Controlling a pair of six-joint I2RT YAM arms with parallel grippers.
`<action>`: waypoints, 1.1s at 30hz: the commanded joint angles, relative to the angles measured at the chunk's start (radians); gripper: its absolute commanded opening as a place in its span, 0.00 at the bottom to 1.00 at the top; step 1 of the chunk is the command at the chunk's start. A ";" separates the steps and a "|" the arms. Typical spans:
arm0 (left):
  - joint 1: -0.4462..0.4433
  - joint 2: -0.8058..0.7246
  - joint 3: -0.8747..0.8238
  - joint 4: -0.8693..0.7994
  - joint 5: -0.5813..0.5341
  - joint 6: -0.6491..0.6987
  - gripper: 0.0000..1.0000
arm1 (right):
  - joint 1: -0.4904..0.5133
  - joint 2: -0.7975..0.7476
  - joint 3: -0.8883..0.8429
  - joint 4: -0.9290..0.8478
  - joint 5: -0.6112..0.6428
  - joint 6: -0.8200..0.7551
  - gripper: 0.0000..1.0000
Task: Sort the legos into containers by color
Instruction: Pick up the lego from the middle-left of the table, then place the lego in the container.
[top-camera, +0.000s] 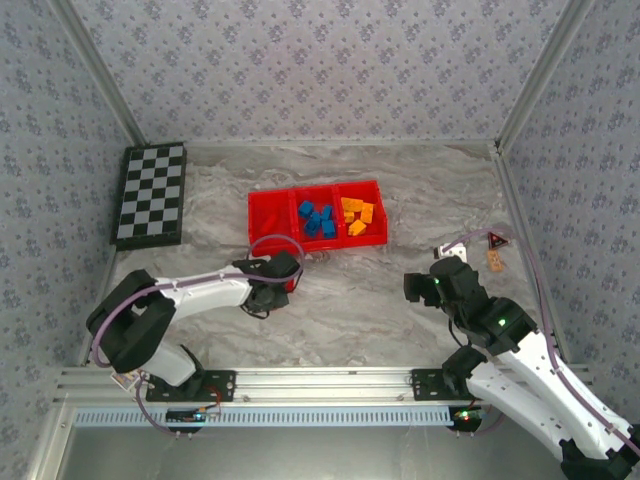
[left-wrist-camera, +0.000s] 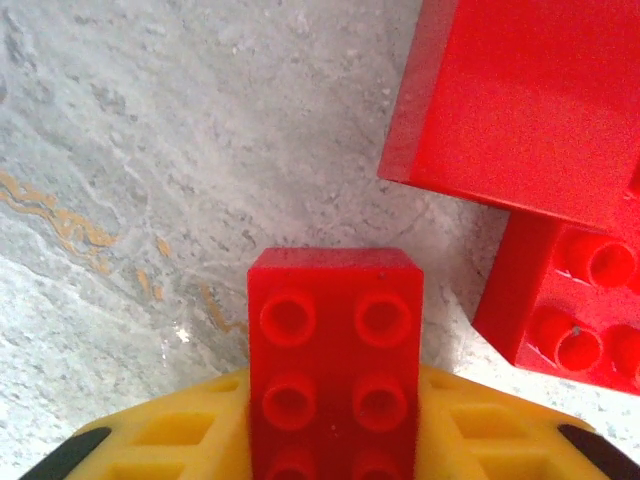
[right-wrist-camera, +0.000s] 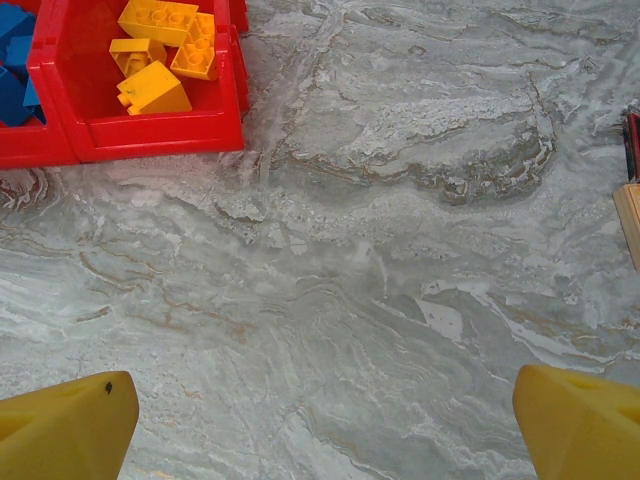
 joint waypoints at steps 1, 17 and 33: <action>0.008 -0.060 -0.012 -0.052 -0.019 0.012 0.35 | -0.001 0.003 -0.006 0.005 0.003 -0.002 0.98; 0.182 -0.164 0.339 -0.223 -0.154 0.358 0.35 | 0.000 0.006 -0.007 0.004 0.002 0.000 0.98; 0.311 0.306 0.723 -0.196 0.036 0.493 0.37 | 0.004 0.006 -0.010 0.013 -0.002 0.001 0.98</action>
